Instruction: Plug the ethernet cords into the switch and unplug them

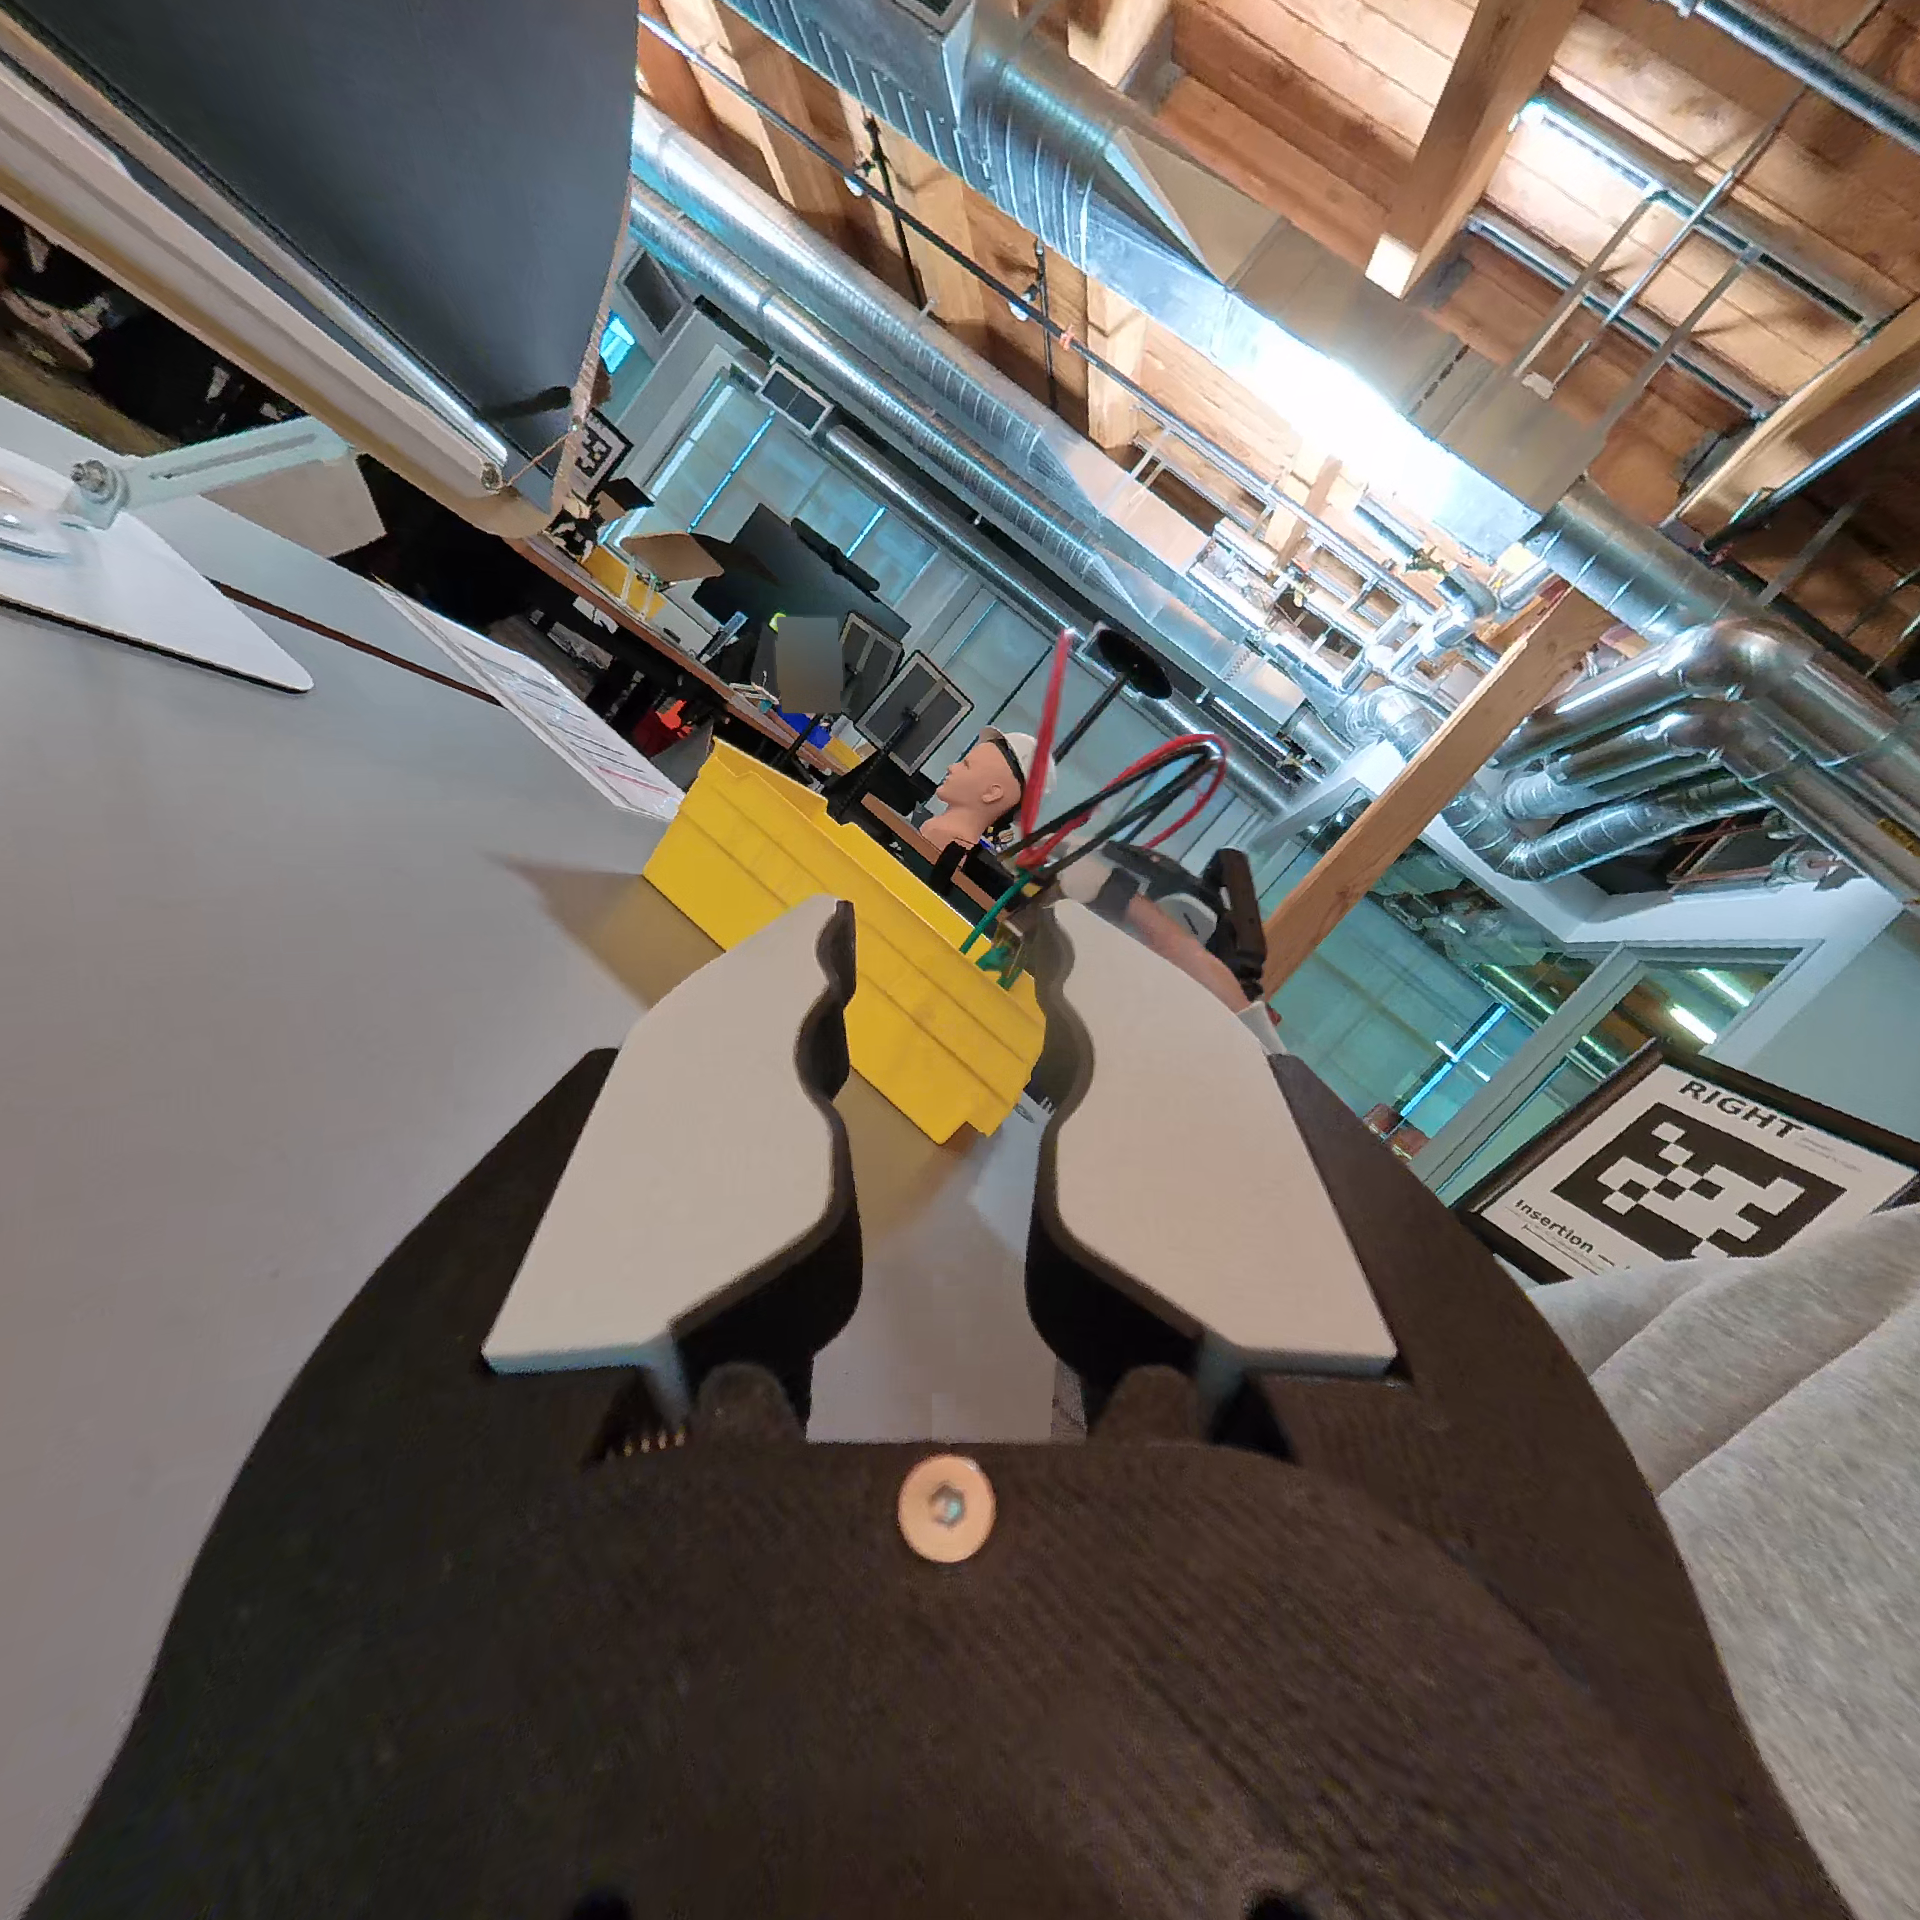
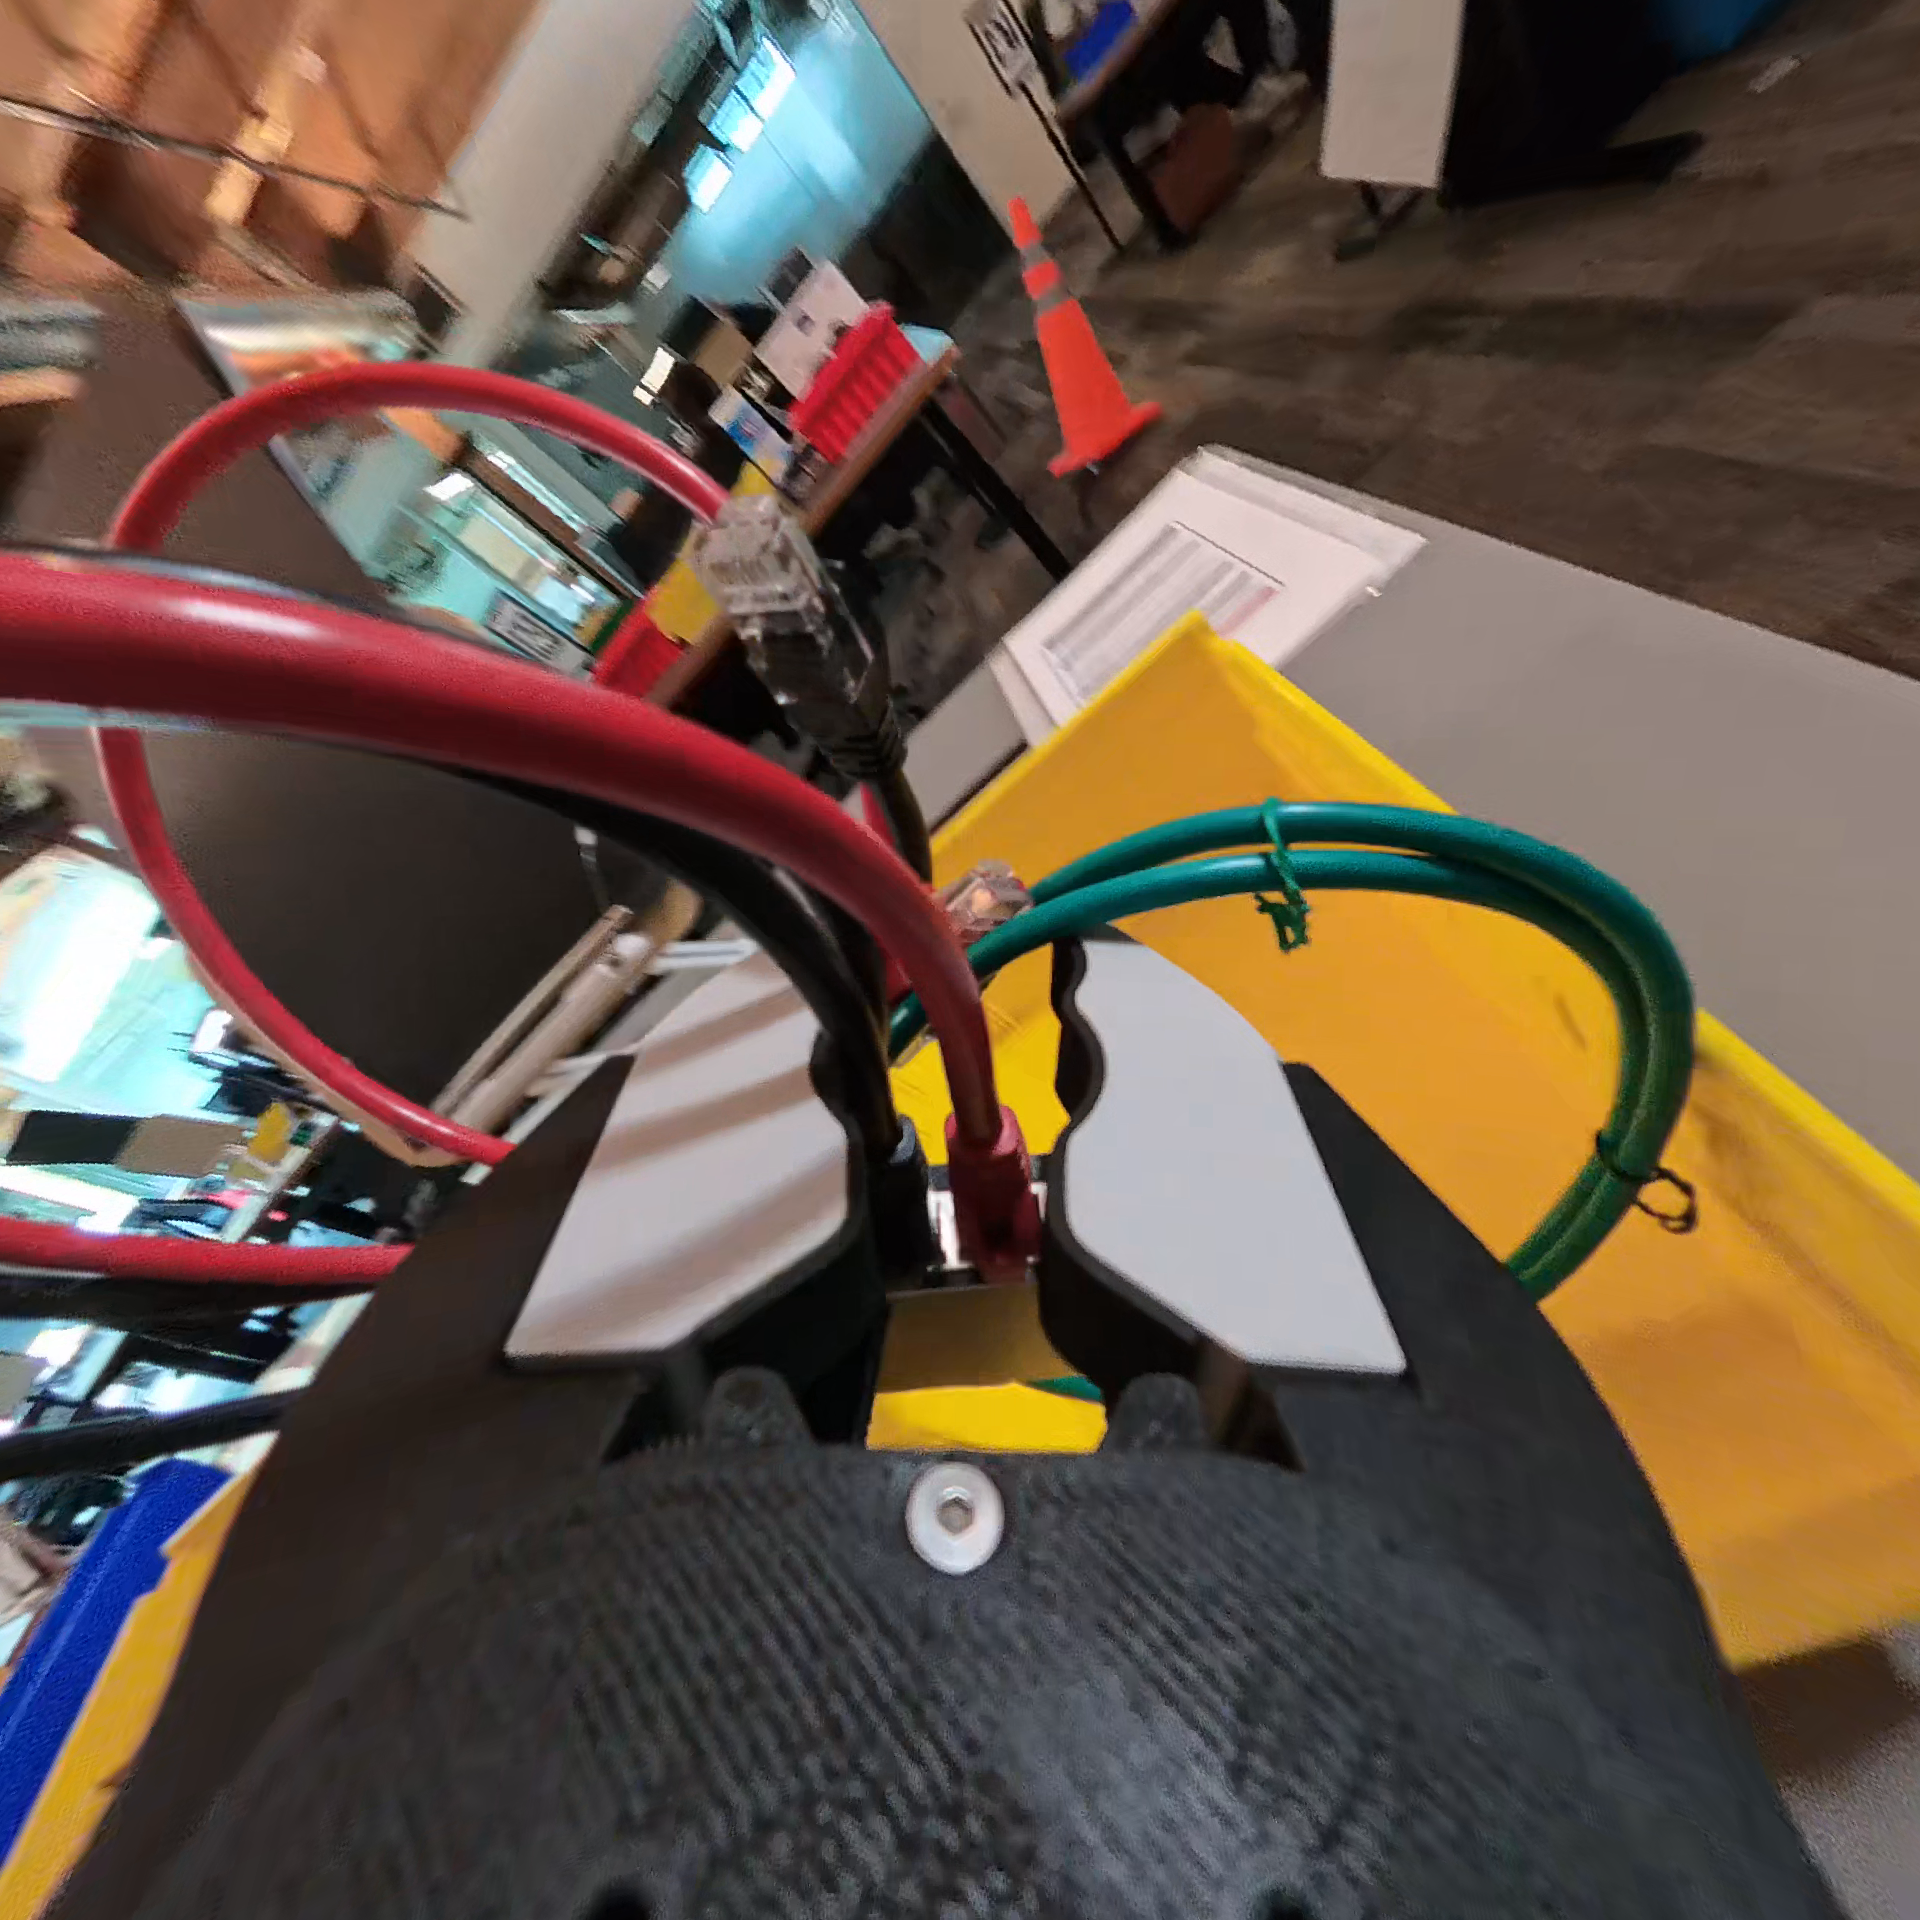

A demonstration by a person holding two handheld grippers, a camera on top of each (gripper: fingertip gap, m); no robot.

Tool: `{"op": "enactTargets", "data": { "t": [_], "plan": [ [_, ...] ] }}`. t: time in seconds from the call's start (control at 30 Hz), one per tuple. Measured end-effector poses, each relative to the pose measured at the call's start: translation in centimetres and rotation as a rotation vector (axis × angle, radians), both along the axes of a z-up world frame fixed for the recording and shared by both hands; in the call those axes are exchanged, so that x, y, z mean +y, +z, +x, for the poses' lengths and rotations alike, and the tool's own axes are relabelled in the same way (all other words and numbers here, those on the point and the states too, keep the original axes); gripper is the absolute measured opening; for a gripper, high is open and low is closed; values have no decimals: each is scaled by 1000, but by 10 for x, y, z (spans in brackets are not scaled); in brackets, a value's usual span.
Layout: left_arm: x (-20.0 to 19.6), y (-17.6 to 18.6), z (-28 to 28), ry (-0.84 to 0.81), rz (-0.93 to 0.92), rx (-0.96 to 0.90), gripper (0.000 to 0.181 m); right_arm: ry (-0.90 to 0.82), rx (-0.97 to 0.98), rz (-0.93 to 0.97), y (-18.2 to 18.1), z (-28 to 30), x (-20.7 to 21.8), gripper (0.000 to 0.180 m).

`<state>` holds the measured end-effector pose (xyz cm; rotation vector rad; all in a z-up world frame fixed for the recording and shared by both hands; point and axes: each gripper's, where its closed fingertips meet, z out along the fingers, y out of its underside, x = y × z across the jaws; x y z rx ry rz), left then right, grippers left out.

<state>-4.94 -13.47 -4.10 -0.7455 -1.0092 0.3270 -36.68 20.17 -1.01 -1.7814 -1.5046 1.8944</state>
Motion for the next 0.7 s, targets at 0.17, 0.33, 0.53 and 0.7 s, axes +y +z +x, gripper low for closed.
{"op": "enactTargets", "data": {
  "t": [0.17, 0.33, 0.53, 0.7],
  "plan": [
    [0, -5, -2, -6, 20, -16, 33, 7, -93, 23, -39, -15, -15, 34],
    [0, -9, -3, -8, 31, -30, 33, -6, -66, 136, -48, -29, -20, 25],
    [-2, -12, -5, -11, 56, -43, 33, 23, -123, 227, -82, -37, -22, 25],
    [-2, -14, -6, -19, 66, -50, 33, 85, -116, 245, -82, -34, -23, 44]
  ]
}}
